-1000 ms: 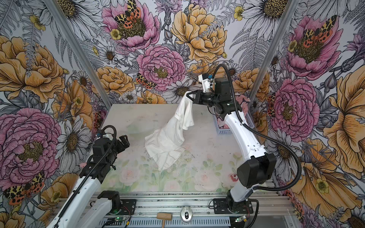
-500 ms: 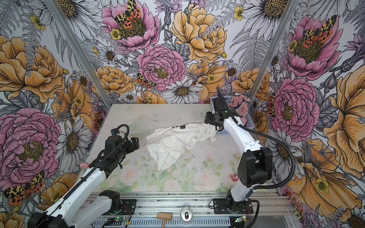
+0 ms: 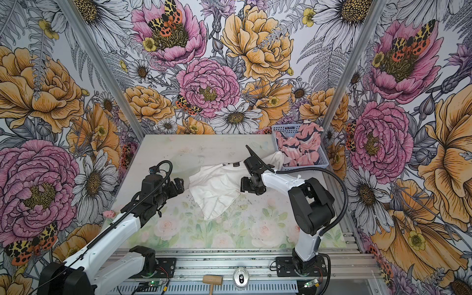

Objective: Fold and stack the mixed laundry pile

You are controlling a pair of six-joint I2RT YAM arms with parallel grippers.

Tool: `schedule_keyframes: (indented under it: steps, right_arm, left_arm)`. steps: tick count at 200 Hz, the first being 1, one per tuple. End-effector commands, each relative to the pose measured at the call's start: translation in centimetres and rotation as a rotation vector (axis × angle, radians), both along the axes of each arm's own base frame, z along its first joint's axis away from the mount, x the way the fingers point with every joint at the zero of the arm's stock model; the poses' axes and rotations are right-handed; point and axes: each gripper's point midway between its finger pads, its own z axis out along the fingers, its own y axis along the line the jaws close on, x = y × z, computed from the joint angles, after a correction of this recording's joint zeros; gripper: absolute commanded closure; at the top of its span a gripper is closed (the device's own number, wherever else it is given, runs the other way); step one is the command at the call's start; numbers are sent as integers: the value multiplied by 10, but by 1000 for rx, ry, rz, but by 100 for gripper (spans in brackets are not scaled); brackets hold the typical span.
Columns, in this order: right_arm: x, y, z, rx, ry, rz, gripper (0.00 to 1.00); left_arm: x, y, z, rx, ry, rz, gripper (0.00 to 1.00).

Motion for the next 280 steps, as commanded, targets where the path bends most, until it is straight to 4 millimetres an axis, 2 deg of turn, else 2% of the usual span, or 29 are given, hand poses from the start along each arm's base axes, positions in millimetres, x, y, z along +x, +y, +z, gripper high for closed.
schedule_keyframes:
  steps: [1, 46, 64, 78, 92, 106, 171, 208, 231, 263, 280]
  right_arm:
    - [21, 15, 2, -23, -83, 18, 33]
    - [30, 24, -17, -128, -111, 77, 35]
    - [36, 23, -18, -153, -128, 77, 52]
    - [40, 22, -9, -160, -157, 72, 72]
    - [43, 23, 10, -153, -193, 78, 89]
    - [45, 24, 30, -149, -217, 94, 100]
    - [47, 36, 146, -51, -343, 174, 100]
    - [47, 37, 210, 20, -442, 161, 100]
    - [53, 27, 246, 59, -509, 113, 100]
    - [66, -1, 294, 99, -607, 18, 100]
    - [68, -16, 313, 115, -645, -16, 100]
  left_arm:
    - [4, -6, 8, -27, -28, -11, 1]
    - [2, -5, 5, -28, -26, -6, 1]
    - [2, -6, 5, -28, -23, -9, 1]
    - [2, -6, 6, -28, -25, -10, 1]
    - [1, -6, 8, -28, -26, -13, 1]
    - [0, -8, 8, -30, -25, -20, 1]
    - [1, -36, 2, -39, -3, -122, 1]
    - [-2, -67, 3, -49, -11, -226, 1]
    - [-9, -90, -2, -59, -9, -298, 1]
    - [-22, -121, -16, -73, 5, -367, 1]
    - [-25, -131, -25, -69, 26, -378, 1]
